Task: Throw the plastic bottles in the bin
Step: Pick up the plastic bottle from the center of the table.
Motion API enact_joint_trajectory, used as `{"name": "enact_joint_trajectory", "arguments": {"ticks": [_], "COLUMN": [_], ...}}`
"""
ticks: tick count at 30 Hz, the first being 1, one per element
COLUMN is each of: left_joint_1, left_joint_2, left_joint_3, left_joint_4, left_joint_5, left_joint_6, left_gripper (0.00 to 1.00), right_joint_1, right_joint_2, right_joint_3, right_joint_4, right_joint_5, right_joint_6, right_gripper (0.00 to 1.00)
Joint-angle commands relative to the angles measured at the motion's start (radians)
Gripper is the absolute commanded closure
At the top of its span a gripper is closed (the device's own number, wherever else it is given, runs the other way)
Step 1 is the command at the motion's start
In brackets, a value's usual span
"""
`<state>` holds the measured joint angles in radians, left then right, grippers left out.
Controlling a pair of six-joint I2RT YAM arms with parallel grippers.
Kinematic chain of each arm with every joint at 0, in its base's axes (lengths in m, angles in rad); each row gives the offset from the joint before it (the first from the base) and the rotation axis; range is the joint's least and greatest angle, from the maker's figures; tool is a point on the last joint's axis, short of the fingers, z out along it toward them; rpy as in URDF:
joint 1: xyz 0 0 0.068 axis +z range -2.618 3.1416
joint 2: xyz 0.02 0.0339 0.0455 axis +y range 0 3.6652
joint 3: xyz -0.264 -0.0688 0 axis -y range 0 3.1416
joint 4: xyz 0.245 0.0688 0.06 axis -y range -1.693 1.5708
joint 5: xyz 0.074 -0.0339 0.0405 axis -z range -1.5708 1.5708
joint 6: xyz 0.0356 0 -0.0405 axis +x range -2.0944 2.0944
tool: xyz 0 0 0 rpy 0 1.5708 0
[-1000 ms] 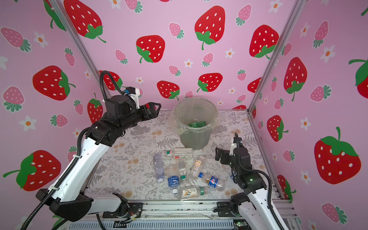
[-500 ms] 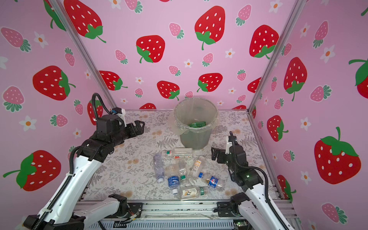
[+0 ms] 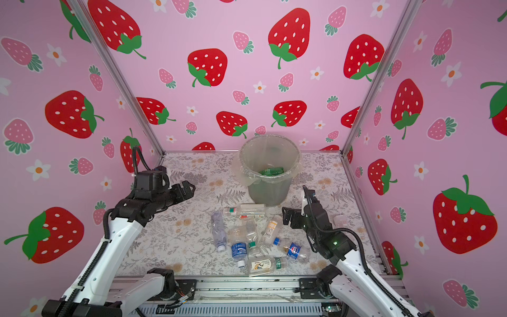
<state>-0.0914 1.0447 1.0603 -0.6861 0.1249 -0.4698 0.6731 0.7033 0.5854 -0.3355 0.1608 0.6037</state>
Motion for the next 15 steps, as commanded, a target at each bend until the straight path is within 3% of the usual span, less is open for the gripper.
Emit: {"name": "enact_joint_trajectory", "arguments": {"ticks": [1,7,15], "left_joint_1": [0.021,0.063,0.091], "left_joint_2": [-0.005,0.003,-0.046], "left_joint_3": [-0.003,-0.047,-0.073], "left_joint_4": [-0.001,-0.001,-0.028], "left_joint_5": [0.054,0.058,0.018], "left_joint_6": [0.006,0.014,0.045], "left_gripper": [0.01,0.01,0.01], "right_joint_1": [0.038,0.141,0.324], "right_joint_2": [0.011,0.047,0.239], "right_joint_3": [-0.016,-0.012,0.054], "right_joint_4": [0.023,0.015,0.033], "right_joint_5": [0.048,0.089,0.151], "right_joint_6": [0.052,0.099,0.139], "right_gripper": [0.01,0.01,0.01]}}
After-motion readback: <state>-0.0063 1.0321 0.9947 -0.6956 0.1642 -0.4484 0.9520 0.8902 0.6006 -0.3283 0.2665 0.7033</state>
